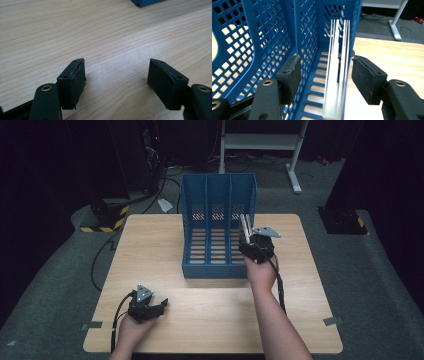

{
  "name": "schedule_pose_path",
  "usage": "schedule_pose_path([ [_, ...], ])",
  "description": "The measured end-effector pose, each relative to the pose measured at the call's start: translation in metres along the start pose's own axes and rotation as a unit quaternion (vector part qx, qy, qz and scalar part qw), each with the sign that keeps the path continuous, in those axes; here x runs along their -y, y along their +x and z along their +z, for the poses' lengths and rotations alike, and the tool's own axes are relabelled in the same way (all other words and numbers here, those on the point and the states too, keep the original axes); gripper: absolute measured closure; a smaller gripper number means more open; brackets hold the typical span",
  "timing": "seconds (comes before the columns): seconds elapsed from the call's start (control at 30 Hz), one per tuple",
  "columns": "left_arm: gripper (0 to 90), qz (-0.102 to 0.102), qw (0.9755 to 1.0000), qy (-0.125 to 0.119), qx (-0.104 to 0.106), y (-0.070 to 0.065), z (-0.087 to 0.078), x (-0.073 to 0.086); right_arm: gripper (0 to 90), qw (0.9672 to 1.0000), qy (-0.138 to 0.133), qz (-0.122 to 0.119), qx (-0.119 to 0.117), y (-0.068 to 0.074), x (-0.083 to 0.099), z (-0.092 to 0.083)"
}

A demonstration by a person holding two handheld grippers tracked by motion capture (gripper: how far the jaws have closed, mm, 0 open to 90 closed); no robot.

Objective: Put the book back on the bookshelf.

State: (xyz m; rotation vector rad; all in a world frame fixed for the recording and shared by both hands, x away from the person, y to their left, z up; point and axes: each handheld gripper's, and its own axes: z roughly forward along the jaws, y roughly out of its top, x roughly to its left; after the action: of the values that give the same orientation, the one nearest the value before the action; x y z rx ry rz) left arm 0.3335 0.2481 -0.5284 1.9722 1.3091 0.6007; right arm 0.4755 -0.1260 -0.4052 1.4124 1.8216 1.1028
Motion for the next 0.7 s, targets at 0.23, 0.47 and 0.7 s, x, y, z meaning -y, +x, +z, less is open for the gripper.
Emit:
schedule_pose_path([
  [0.23, 30.5, 0.000, 1.0000, 0.000, 0.000, 0.000, 0.000, 0.000, 38.4, 0.9996, 0.008, 0.005, -0.027, -0.015, 0.003, -0.015],
  [0.47, 30.5, 0.000, 1.0000, 0.002, 0.000, -0.001, 0.000, 0.000, 39.1, 0.9992, -0.005, -0.016, -0.036, -0.032, 0.016, -0.033],
  [0.7, 30.4, 0.000, 1.0000, 0.002, 0.000, -0.001, 0.000, 0.000, 38.5, 0.9989, 0.005, -0.029, -0.037, -0.051, 0.044, -0.046],
])
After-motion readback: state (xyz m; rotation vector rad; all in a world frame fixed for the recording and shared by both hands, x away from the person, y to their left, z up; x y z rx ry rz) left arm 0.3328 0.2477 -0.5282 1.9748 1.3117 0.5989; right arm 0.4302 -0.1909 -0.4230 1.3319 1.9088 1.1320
